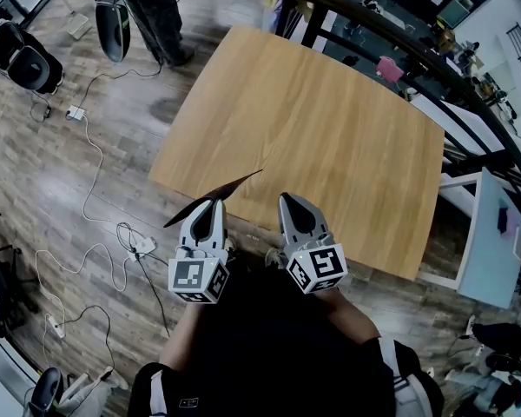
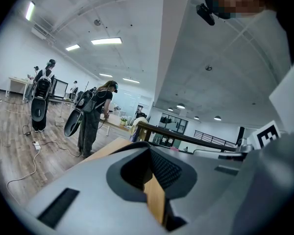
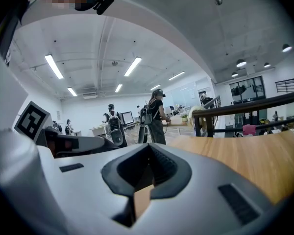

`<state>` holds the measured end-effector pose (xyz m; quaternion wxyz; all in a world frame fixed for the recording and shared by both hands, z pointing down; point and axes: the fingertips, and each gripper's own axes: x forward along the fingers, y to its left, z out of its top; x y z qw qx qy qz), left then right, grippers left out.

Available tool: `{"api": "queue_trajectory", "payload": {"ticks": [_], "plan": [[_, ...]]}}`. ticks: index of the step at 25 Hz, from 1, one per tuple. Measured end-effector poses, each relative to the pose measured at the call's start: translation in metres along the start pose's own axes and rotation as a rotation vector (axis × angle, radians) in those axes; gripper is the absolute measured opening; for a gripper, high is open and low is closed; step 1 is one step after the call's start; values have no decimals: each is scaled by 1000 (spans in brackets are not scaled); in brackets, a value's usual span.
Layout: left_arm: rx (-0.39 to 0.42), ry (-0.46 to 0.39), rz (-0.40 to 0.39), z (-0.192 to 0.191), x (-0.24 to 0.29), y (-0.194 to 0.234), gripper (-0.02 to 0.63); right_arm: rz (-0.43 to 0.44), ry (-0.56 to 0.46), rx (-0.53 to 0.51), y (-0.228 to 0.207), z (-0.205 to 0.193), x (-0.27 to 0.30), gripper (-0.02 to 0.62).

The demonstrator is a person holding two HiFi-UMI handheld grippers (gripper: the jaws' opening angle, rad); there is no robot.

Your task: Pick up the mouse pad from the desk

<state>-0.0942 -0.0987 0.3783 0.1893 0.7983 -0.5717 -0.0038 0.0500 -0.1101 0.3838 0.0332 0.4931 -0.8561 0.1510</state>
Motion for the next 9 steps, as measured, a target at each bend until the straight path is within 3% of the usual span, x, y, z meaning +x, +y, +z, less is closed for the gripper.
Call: {"api": "queue_trajectory", "payload": {"ticks": [9], "plan": [[-4,-6,-2,2,-3,0,29,3,-4,2,2,0,-2,31]]}}
